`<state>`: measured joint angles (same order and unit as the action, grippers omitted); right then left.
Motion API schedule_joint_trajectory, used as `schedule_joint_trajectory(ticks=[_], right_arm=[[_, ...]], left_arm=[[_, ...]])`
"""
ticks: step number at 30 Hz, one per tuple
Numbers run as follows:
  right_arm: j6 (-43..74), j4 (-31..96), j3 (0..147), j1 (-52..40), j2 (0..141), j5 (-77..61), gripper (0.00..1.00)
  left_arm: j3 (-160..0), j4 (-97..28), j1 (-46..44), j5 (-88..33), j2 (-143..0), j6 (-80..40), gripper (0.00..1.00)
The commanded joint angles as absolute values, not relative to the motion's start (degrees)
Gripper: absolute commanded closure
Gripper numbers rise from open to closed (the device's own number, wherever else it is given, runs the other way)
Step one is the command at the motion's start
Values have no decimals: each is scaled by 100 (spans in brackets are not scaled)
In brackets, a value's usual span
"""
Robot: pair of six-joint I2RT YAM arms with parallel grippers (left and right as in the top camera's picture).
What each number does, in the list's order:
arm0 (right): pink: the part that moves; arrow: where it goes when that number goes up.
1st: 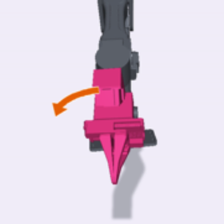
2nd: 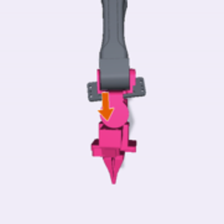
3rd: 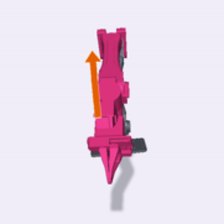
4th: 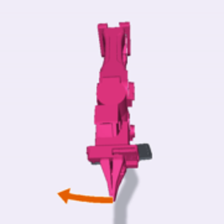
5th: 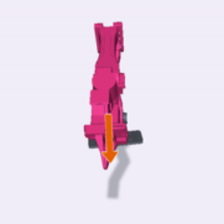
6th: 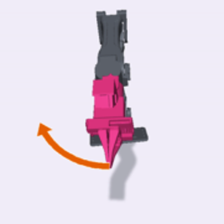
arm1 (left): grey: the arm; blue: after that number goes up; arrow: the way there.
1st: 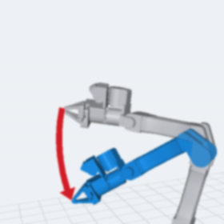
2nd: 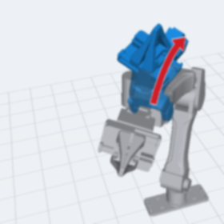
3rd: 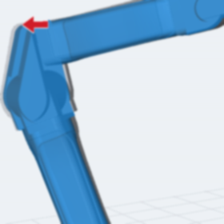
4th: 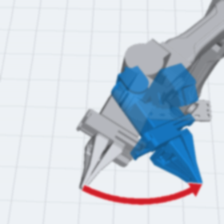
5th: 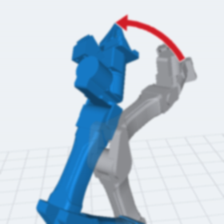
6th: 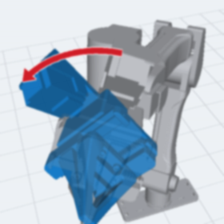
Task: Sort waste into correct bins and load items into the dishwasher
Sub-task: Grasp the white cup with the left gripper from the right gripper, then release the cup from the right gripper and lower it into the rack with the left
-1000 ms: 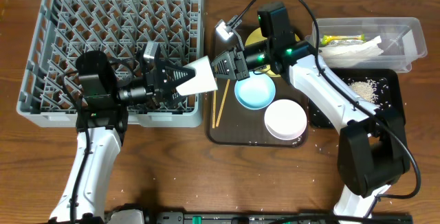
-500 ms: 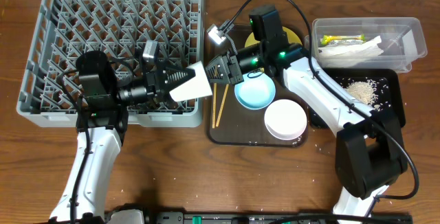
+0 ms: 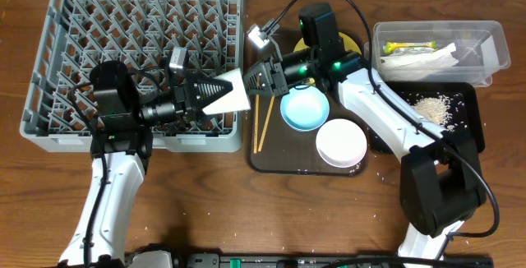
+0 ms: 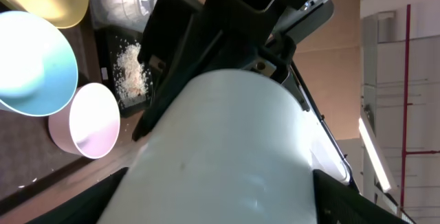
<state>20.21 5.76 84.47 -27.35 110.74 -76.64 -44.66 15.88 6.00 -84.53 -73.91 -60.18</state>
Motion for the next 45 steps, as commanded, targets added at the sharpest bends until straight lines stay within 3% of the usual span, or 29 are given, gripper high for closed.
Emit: schedule_joint_trajectory(ticks=[1, 7, 10, 12, 16, 17, 20, 21, 23, 25, 28, 38, 45], right_arm=[[2272, 480, 8471, -2783, 11146, -7636, 99], [2272, 534, 8471, -2783, 11148, -7640, 99], [2270, 556, 8471, -2783, 11148, -7701, 99], [2270, 558, 8471, -2783, 11148, -7752, 99], [2270, 558, 8471, -2783, 11148, -7848, 99], [2270, 558, 8471, -2783, 11148, -7852, 96], [2268, 556, 8471, -2764, 11148, -7850, 55], [2265, 556, 8471, -2740, 11148, -7850, 47], [2265, 558, 8471, -2648, 11148, -7850, 40], [2265, 582, 8471, -2502, 11148, -7841, 22], [2163, 753, 8471, -2106, 11148, -7634, 10], [980, 2790, 8475, -974, 10934, -5363, 1], [650, 3723, 8475, -816, 10274, -3815, 1]], left_arm=[[-4532, 1601, 602, -8543, -7384, -6001, 19], [-4532, 1601, 604, -8591, -7384, -5996, 20], [-4532, 1601, 604, -8591, -7384, -5968, 27], [-4532, 1601, 604, -8589, -7384, -5955, 38], [-4532, 1603, 604, -8545, -7384, -5955, 46], [-4532, 1603, 604, -8523, -7384, -5957, 49], [-4532, 1603, 604, -8479, -7384, -5957, 55], [-4534, 1610, 604, -8477, -7384, -5957, 59], [-4532, 1732, 604, -8482, -7384, -5959, 64], [-4534, 1900, 604, -8482, -7384, -5964, 67], [-4534, 2167, 604, -8458, -7384, -6014, 70], [-4534, 2281, 609, -7205, -7384, -6025, 72], [-4598, 1413, 609, -6226, -7384, -5841, 75]])
